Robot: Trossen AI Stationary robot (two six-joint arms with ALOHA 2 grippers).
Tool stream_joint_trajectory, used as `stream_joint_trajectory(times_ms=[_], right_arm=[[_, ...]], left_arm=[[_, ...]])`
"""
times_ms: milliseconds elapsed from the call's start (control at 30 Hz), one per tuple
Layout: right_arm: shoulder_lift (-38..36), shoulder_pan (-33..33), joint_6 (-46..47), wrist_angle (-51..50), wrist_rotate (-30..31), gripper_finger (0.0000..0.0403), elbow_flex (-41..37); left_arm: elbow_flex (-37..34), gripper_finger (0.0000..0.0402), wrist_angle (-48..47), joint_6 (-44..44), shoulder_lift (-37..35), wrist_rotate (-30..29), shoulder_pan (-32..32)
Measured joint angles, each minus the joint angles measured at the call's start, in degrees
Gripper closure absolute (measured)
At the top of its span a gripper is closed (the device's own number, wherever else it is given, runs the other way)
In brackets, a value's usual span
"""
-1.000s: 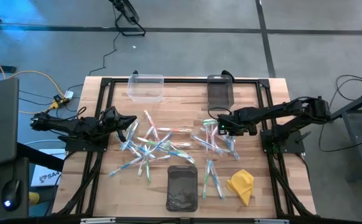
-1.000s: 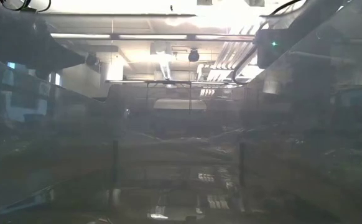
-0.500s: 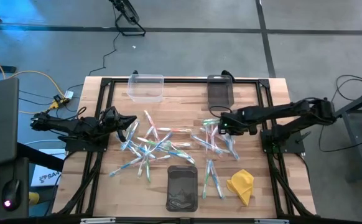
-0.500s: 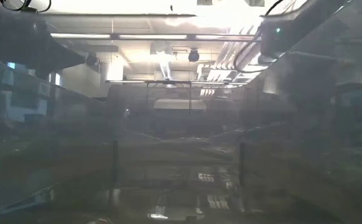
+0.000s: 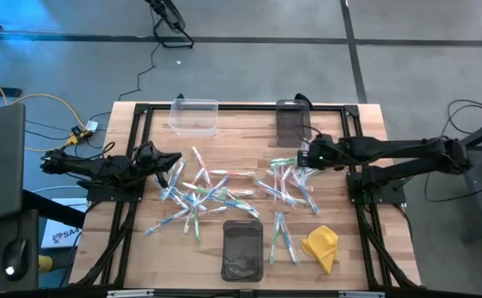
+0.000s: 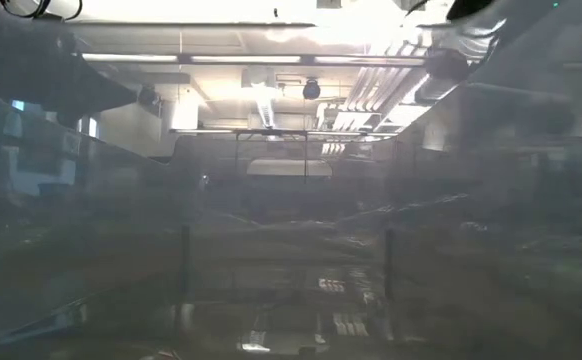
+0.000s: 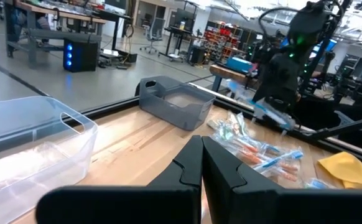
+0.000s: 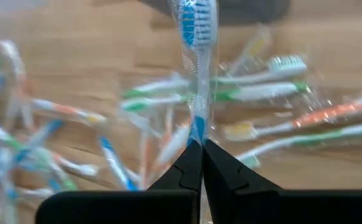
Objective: Pick & Place Toothbrushes
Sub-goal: Put the blue toothbrush into the top black bin
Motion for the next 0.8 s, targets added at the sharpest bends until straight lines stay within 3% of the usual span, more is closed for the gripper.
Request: stream_joint_trajectory(times_ms=[267, 633, 800], right_arm=[[-5.3, 0.0, -4.2, 6.2, 3.7, 0.0399, 0.0], [-4.9, -1.5, -17.1, 30.0, 11.3, 0.04, 0.1], [-4.9, -3.2, -22.9, 36.2, 15.5, 0.04, 0.1]], left_arm=[[0.0, 0.0402, 0.0, 0.0, 0.0, -1.3, 0.0], [0.0, 0.0402, 0.2, 0.0, 0.0, -2.2, 0.0], [0.0, 0.0402, 0.2, 0.0, 0.0, -2.2, 0.0]])
